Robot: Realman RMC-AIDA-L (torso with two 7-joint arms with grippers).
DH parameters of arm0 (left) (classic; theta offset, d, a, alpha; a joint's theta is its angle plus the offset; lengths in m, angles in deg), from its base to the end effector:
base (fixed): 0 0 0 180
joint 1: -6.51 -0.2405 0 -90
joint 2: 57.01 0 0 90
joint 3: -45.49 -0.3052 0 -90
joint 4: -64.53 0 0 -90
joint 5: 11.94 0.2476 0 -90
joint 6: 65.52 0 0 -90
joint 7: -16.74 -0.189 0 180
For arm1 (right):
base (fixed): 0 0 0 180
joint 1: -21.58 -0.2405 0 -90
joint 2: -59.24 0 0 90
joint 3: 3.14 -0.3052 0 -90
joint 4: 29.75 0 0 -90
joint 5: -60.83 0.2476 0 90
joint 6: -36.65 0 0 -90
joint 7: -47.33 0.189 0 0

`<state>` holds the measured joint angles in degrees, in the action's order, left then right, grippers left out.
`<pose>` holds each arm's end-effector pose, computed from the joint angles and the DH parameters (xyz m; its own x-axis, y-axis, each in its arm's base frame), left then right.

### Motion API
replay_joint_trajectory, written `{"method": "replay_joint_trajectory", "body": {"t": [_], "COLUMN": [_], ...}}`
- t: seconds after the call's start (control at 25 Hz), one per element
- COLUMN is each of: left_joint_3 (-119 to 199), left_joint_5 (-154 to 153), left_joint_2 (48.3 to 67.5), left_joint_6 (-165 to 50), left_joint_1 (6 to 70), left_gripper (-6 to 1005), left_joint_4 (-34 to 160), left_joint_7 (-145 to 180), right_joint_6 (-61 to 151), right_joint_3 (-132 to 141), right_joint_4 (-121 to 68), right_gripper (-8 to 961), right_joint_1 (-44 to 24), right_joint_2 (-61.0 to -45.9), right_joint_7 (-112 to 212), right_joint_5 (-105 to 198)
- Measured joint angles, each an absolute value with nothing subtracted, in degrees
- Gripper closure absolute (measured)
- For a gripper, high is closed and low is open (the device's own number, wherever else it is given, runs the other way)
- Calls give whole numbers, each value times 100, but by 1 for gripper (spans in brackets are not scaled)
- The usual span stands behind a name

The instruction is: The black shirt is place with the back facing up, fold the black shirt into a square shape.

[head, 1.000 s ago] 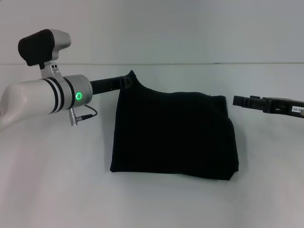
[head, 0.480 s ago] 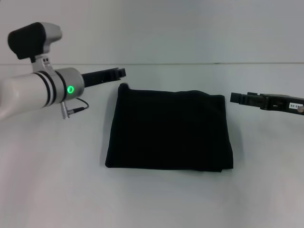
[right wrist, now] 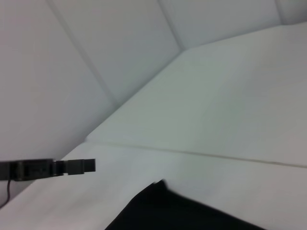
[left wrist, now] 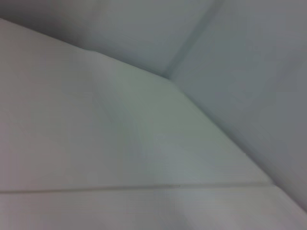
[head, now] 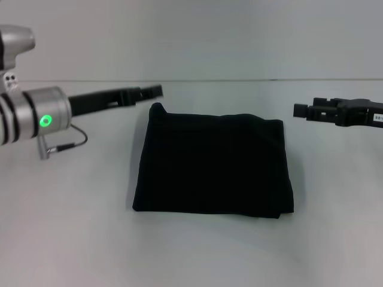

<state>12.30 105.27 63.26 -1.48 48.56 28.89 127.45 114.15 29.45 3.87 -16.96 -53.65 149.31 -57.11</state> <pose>-0.2744 0.5131 -0.0495 0.4427 0.6050 0.6619 0.8677 -0.4751 -0.1461 0.3083 0.4816 -0.0031 0.5873 -0.5680 -0.5766 -0.7661 -0.6199 -0.1696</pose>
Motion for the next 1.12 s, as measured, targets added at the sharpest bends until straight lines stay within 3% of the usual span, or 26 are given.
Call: {"method": "replay_joint_trajectory", "body": {"t": [0.12, 0.2, 0.52, 0.68, 0.84, 1.12], "left_joint_3": [1227, 1228, 925, 327, 26, -82], "left_joint_5": [10487, 10425, 10488, 10529, 10618, 11235], "left_joint_2": [6317, 6340, 6337, 6223, 6120, 6194], "left_joint_6": [1025, 1514, 1709, 1690, 1681, 1280], "left_joint_1": [4564, 4439, 4411, 4435, 4484, 4601], "left_gripper": [393, 326, 47, 50, 52, 52], "left_joint_4": [2588, 2498, 2513, 2427, 2402, 2286], "left_joint_7": [12268, 11761, 10654, 10743, 10877, 11098], "right_joint_6": [11732, 11742, 11521, 11375, 11272, 11246], "right_joint_3": [3246, 3291, 4151, 4796, 4982, 4991], "right_joint_4": [441, 443, 469, 552, 771, 1043], "right_gripper": [86, 86, 87, 88, 87, 88], "right_joint_1": [-1735, -1757, -2120, -2304, -2394, -2416], "right_joint_2": [-5245, -5244, -5367, -5385, -5500, -5660], "right_joint_7": [14415, 14285, 13966, 14288, 14668, 14931], "right_joint_5": [-5720, -5721, -5744, -5800, -6188, -6553]}}
